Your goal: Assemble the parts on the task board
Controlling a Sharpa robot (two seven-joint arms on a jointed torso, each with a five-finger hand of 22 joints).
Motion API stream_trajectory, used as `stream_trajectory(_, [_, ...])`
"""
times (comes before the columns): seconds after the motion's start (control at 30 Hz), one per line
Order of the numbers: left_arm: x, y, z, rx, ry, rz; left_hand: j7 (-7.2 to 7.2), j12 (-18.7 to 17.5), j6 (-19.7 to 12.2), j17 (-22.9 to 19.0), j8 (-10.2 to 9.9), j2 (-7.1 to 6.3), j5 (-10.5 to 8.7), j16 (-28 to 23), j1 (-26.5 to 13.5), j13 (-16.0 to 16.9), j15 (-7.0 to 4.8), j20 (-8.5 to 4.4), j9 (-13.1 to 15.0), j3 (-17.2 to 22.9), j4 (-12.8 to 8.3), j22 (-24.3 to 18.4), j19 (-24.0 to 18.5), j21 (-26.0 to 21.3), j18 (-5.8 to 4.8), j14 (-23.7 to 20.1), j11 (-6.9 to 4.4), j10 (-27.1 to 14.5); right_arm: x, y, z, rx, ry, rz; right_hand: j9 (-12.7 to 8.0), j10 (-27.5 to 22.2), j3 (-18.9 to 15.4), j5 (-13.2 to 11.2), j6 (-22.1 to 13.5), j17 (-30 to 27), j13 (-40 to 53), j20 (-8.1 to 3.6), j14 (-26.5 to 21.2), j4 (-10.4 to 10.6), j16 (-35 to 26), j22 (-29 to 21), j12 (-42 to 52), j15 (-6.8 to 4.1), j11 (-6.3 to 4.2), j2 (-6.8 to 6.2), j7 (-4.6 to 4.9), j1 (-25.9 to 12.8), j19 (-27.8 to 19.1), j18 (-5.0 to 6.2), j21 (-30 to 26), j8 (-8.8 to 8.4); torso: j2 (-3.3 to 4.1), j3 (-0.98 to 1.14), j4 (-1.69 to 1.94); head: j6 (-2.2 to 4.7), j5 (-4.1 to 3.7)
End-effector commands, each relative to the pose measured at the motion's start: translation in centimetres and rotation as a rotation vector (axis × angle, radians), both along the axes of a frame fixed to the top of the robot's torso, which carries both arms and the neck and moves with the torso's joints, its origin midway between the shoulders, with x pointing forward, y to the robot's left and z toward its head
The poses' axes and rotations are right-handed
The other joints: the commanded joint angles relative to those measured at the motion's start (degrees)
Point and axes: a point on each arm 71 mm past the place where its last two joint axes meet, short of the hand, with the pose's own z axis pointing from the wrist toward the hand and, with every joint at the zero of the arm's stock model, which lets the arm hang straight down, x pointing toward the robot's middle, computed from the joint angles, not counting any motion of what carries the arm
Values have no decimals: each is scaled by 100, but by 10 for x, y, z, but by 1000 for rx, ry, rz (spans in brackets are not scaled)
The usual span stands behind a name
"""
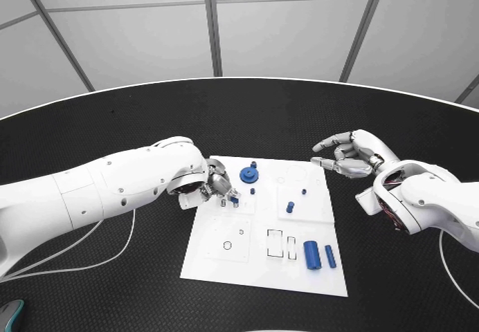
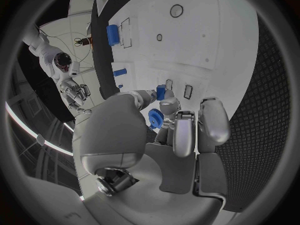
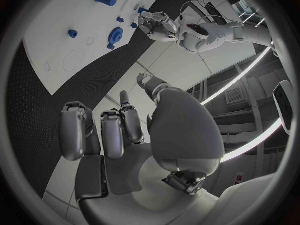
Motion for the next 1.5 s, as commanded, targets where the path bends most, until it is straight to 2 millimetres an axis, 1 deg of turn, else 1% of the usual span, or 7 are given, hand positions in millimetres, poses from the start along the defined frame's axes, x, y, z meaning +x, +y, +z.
stream_trajectory(0.03, [0, -2, 0, 16, -15, -9, -32, 25, 5, 945, 27, 19, 30, -4, -56, 12, -11, -13, 51, 916, -893, -8, -9, 37, -66, 456, -8, 57, 0, 0, 0, 0, 0, 1, -7, 35, 11, 17, 0, 1046, 555, -32, 490, 34, -36, 414, 32, -27, -5, 7, 1, 7, 145, 32, -38, 29, 7, 3, -4, -7, -7])
stream_trajectory(0.27, [0, -6, 0, 43, -18, -26, -35, 57, 9, 951, 39, 8, 30, -1, -75, 51, -13, -15, 60, 939, -908, -15, -11, 35, -64, 458, -11, 84, 0, 0, 0, 0, 0, 1, -8, 36, 14, 22, -2, 1052, 556, -32, 491, 33, -34, 412, 33, -28, -5, 6, 1, 11, 145, 32, -40, 31, 3, 9, -1, -31, -15])
stream_trajectory(0.33, [0, -7, 0, 47, -17, -28, -37, 74, 11, 949, 44, 6, 29, -2, -83, 72, -14, -16, 64, 948, -913, -21, -13, 33, -63, 458, -12, 99, 0, 0, 0, 0, 0, 1, -8, 36, 14, 22, -2, 1052, 556, -32, 491, 33, -34, 412, 33, -28, -5, 6, 1, 11, 145, 32, -40, 31, 3, 5, -1, -36, -14])
stream_trajectory(0.47, [-1, -9, 0, 54, -14, -32, -39, 90, 13, 960, 50, 2, 28, 3, -92, 90, -16, -17, 68, 959, -921, -16, -11, 35, -64, 461, -14, 113, 0, 0, 0, 0, 0, 2, -8, 36, 14, 22, -2, 1052, 556, -32, 491, 33, -34, 412, 33, -28, -5, 6, 1, 11, 145, 32, -40, 31, 3, 4, -6, -44, -15])
stream_trajectory(0.9, [0, -11, 0, 69, -26, -36, -44, 132, 19, 966, 65, -6, 25, 6, -112, 139, -20, -19, 77, 980, -937, -14, -9, 37, -64, 464, -19, 149, 0, 1, 0, 1, 0, 4, -8, 36, 14, 22, -2, 1052, 556, -32, 491, 33, -34, 412, 33, -28, -5, 6, 1, 11, 145, 32, -40, 31, 1, -1, 1, -50, -24])
stream_trajectory(1.13, [0, -11, 0, 86, -29, -46, -47, 149, 24, 971, 72, -9, 25, 9, -121, 158, -22, -21, 82, 992, -947, -14, -9, 38, -64, 465, -22, 164, 0, 1, 0, 0, 0, 4, -8, 36, 14, 22, -2, 1052, 556, -32, 491, 33, -34, 412, 33, -28, -5, 6, 1, 11, 145, 32, -40, 31, 2, -3, 4, -69, -22])
stream_trajectory(1.5, [0, -11, -1, 102, -25, -51, -52, 170, 29, 977, 83, -24, 24, 12, -133, 179, -26, -23, 89, 1008, -967, -14, -8, 38, -64, 467, -26, 182, 0, 2, 0, 0, 0, 6, -8, 36, 14, 22, -2, 1052, 556, -32, 491, 33, -34, 412, 33, -28, -5, 6, 1, 11, 145, 32, -40, 31, 0, 0, 0, -82, -25])
